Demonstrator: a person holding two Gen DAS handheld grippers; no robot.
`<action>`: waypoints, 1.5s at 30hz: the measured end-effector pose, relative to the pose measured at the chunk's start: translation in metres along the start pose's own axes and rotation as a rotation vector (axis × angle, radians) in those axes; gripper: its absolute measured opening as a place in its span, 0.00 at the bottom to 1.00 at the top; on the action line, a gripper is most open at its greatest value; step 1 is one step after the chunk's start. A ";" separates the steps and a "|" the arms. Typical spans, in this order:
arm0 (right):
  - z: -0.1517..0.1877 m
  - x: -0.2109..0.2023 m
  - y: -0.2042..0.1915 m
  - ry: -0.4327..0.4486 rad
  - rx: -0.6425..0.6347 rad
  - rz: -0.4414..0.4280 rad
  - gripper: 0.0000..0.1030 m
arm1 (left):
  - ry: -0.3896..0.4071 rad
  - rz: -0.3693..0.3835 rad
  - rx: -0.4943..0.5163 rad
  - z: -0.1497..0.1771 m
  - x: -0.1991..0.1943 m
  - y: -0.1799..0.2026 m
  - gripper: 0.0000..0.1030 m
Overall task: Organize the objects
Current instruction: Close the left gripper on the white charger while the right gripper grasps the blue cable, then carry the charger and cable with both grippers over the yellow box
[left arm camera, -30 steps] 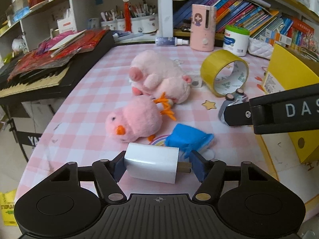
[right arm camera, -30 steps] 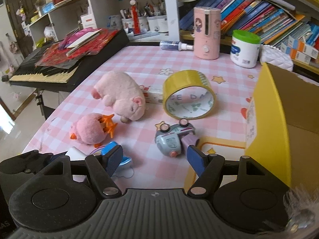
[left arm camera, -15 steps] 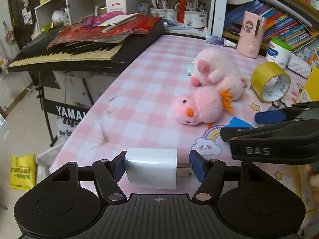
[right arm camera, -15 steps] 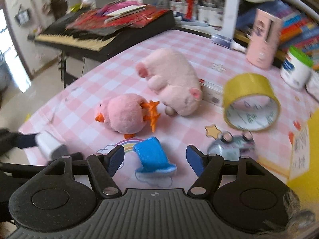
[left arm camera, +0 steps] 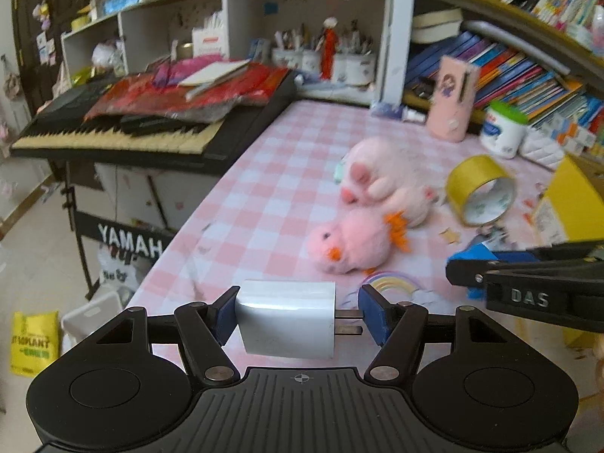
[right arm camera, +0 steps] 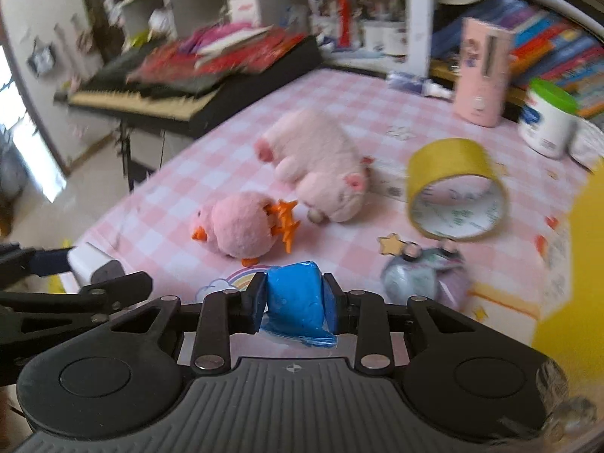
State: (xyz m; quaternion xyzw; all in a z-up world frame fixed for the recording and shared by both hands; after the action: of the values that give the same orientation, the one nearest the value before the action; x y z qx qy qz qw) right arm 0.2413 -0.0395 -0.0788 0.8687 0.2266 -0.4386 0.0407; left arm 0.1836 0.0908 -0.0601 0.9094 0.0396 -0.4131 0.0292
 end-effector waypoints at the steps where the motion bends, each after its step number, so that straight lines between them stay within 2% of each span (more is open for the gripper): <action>1: 0.002 -0.012 0.003 0.013 0.030 0.004 0.28 | 0.012 0.016 0.003 -0.002 -0.007 0.003 0.64; 7: 0.016 -0.073 0.020 0.095 0.180 0.048 0.28 | 0.071 0.129 0.039 -0.006 -0.047 0.027 0.64; 11: 0.037 -0.111 0.025 0.152 0.220 0.134 0.28 | 0.090 0.178 0.093 0.007 -0.065 0.043 0.64; 14: 0.059 -0.125 0.024 0.174 0.223 0.215 0.28 | 0.077 0.197 0.129 0.022 -0.071 0.051 0.64; 24: 0.125 -0.160 0.011 0.164 0.296 0.281 0.28 | 0.053 0.308 0.223 0.067 -0.099 0.075 0.64; 35: 0.213 -0.204 0.019 0.141 0.494 0.386 0.28 | 0.018 0.455 0.400 0.110 -0.122 0.126 0.64; 45: 0.258 -0.236 0.033 0.150 0.637 0.475 0.28 | 0.011 0.556 0.557 0.133 -0.139 0.174 0.64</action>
State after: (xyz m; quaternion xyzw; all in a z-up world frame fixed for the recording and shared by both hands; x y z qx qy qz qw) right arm -0.0572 -0.2227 -0.0568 0.8957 -0.1252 -0.4005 -0.1472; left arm 0.0096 -0.1008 -0.0388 0.8607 -0.3218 -0.3794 -0.1080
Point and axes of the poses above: each gripper's, at about its wrist camera, not at the fingertips, and x roughly the way its jaws point, y to its right, z to its underside, the point moved 7 cm from there along x, roughly the way its jaws point, and after that the axes turned 5 degrees about -y, right-handed, at the moved point
